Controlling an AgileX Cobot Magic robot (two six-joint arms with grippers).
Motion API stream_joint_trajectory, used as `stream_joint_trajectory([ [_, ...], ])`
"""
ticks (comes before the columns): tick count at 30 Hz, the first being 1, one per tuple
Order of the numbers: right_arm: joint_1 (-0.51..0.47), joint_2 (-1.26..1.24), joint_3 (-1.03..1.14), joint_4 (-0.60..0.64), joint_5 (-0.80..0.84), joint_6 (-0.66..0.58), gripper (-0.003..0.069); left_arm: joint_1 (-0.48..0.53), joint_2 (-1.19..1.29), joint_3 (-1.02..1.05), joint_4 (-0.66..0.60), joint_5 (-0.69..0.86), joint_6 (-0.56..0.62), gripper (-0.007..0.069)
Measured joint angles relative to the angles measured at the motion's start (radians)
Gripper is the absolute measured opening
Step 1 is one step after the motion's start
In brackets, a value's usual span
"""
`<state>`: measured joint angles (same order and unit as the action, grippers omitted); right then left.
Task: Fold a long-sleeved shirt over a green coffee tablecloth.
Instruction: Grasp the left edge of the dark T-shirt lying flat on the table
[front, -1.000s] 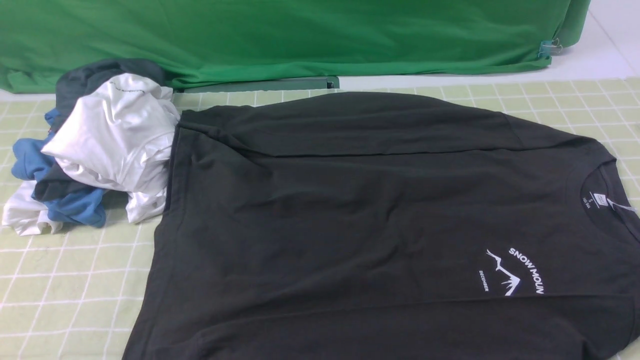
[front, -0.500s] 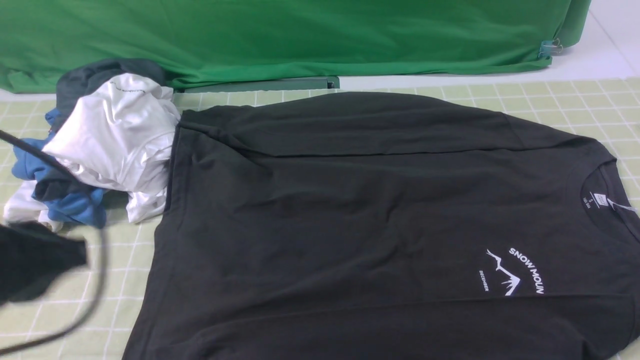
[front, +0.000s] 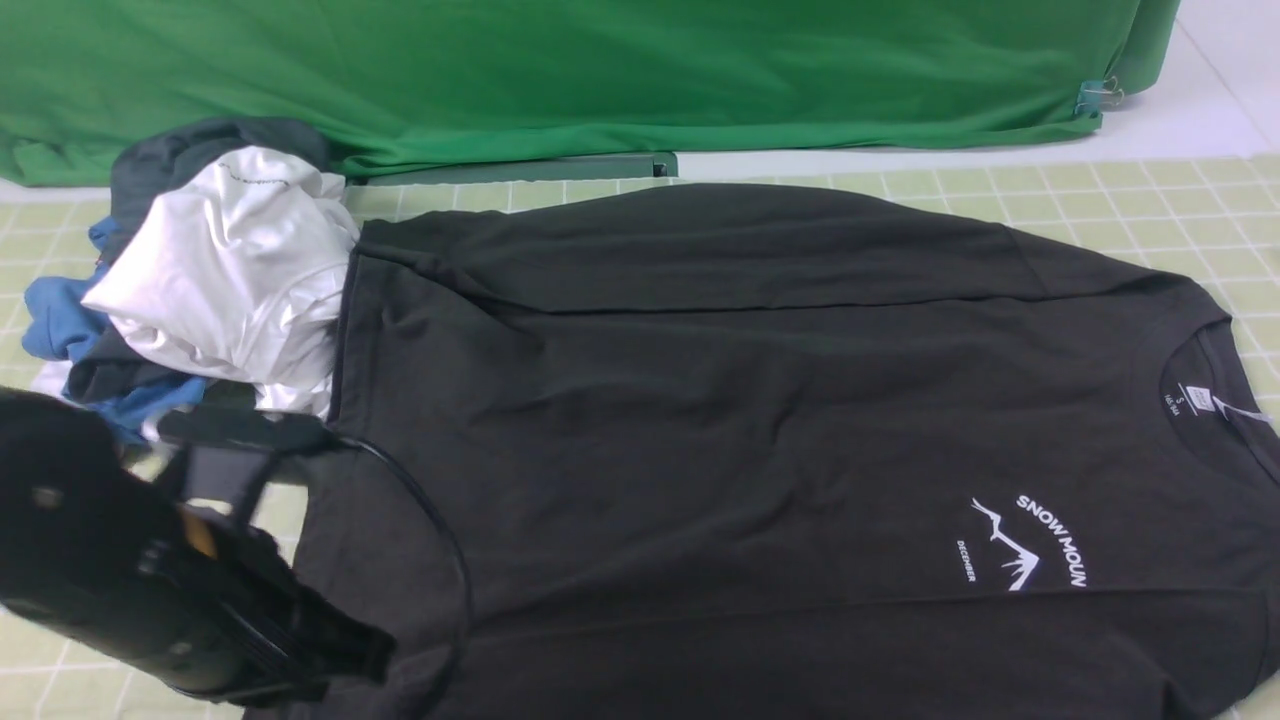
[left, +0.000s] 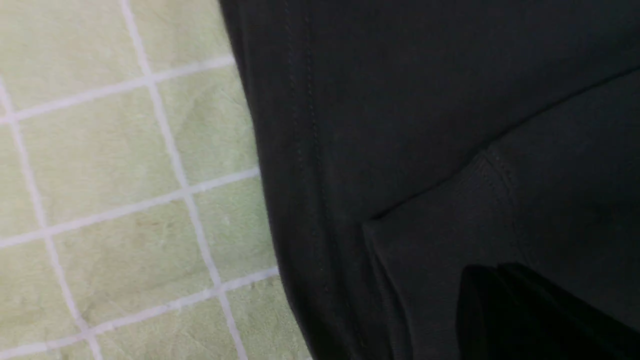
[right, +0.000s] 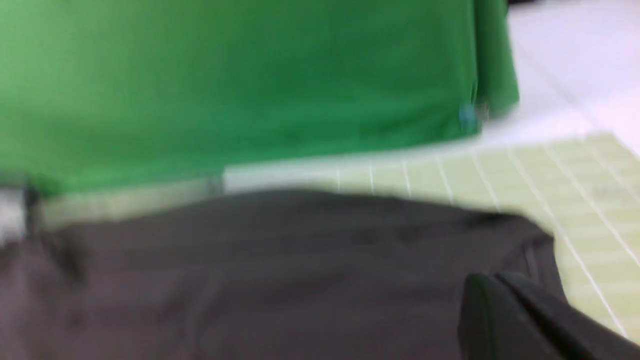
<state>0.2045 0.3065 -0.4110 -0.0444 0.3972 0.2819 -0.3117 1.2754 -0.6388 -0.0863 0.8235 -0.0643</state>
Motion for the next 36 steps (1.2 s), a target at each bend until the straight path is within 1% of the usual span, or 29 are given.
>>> stream_joint_trajectory([
  [2, 0.04, 0.098, -0.081, 0.0, 0.123, -0.056, 0.0005, -0.028, 0.039, 0.0, 0.028, -0.012, -0.018, 0.0011],
  [4, 0.072, 0.177, -0.139, 0.0, 0.218, -0.093, 0.0005, -0.035, 0.068, 0.002, 0.04, -0.03, -0.032, 0.0032],
  [5, 0.085, 0.207, -0.159, 0.0, 0.237, -0.104, 0.0005, -0.036, 0.078, 0.002, 0.049, -0.038, -0.042, 0.0043],
  [8, 0.125, 0.28, -0.193, 0.0, 0.276, -0.133, 0.0005, -0.037, 0.1, 0.002, 0.086, -0.064, -0.089, 0.0124],
  [9, 0.133, 0.291, -0.196, 0.0, 0.277, -0.134, 0.0005, -0.037, 0.103, 0.002, 0.086, -0.068, -0.094, 0.014],
  [10, 0.154, 0.316, -0.198, 0.0, 0.275, -0.134, 0.0005, -0.037, 0.112, 0.002, 0.105, -0.092, -0.109, 0.0218],
  [12, 0.172, 0.329, -0.198, 0.0, 0.269, -0.134, 0.0005, -0.037, 0.126, 0.002, 0.11, -0.114, -0.115, 0.0314],
  [13, 0.178, 0.333, -0.198, 0.0, 0.265, -0.134, 0.0005, -0.037, 0.135, 0.002, 0.11, -0.121, -0.115, 0.0359],
  [14, 0.18, 0.334, -0.198, 0.0, 0.265, -0.134, 0.0005, -0.037, 0.138, 0.002, 0.109, -0.123, -0.115, 0.0359],
  [15, 0.186, 0.335, -0.198, 0.0, 0.257, -0.134, 0.0005, -0.037, 0.154, 0.002, 0.107, -0.129, -0.116, 0.0425],
  [16, 0.189, 0.337, -0.198, 0.0, 0.251, -0.133, 0.0005, -0.037, 0.17, 0.002, 0.107, -0.131, -0.116, 0.0465],
  [17, 0.19, 0.337, -0.198, 0.0, 0.251, -0.133, 0.0005, -0.037, 0.173, 0.002, 0.106, -0.132, -0.116, 0.0471],
  [18, 0.193, 0.337, -0.199, 0.0, 0.247, -0.133, 0.0005, -0.037, 0.192, 0.002, 0.103, -0.134, -0.116, 0.0505],
  [20, 0.194, 0.337, -0.199, 0.0, 0.246, -0.133, 0.0005, -0.037, 0.218, 0.002, 0.096, -0.137, -0.116, 0.0527],
  [23, 0.194, 0.337, -0.199, 0.003, 0.244, -0.133, 0.0005, -0.037, 0.228, 0.001, 0.086, -0.139, -0.116, 0.0514],
  [25, 0.194, 0.337, -0.199, 0.006, 0.244, -0.133, 0.0005, -0.037, 0.229, 0.001, 0.077, -0.139, -0.116, 0.0459],
  [26, 0.194, 0.337, -0.199, 0.008, 0.244, -0.133, 0.0005, -0.037, 0.229, 0.001, 0.077, -0.138, -0.116, 0.0452],
  [27, 0.194, 0.337, -0.199, 0.009, 0.244, -0.133, 0.0005, -0.037, 0.229, 0.001, 0.068, -0.135, -0.116, 0.0392],
  [28, 0.194, 0.337, -0.199, 0.009, 0.244, -0.133, 0.0005, -0.037, 0.229, 0.001, 0.067, -0.135, -0.115, 0.0383],
  [29, 0.194, 0.337, -0.199, 0.01, 0.244, -0.133, 0.0005, -0.038, 0.23, 0.001, 0.055, -0.124, -0.11, 0.0299],
  [30, 0.194, 0.337, -0.199, 0.011, 0.244, -0.133, 0.0006, -0.038, 0.23, 0.001, 0.051, -0.118, -0.108, 0.0248],
  [32, 0.194, 0.337, -0.199, 0.012, 0.244, -0.133, 0.0007, -0.038, 0.23, -0.001, 0.051, -0.106, -0.098, 0.0196],
  [33, 0.194, 0.337, -0.199, 0.013, 0.244, -0.133, 0.0006, -0.038, 0.23, -0.004, 0.051, -0.09, -0.086, 0.0123],
  [34, 0.194, 0.337, -0.199, 0.014, 0.244, -0.133, 0.0008, -0.038, 0.23, -0.007, 0.051, -0.077, -0.081, 0.0079],
  [36, 0.194, 0.337, -0.199, 0.015, 0.244, -0.133, 0.0008, -0.038, 0.23, -0.02, 0.052, -0.035, -0.065, 0.0029],
])
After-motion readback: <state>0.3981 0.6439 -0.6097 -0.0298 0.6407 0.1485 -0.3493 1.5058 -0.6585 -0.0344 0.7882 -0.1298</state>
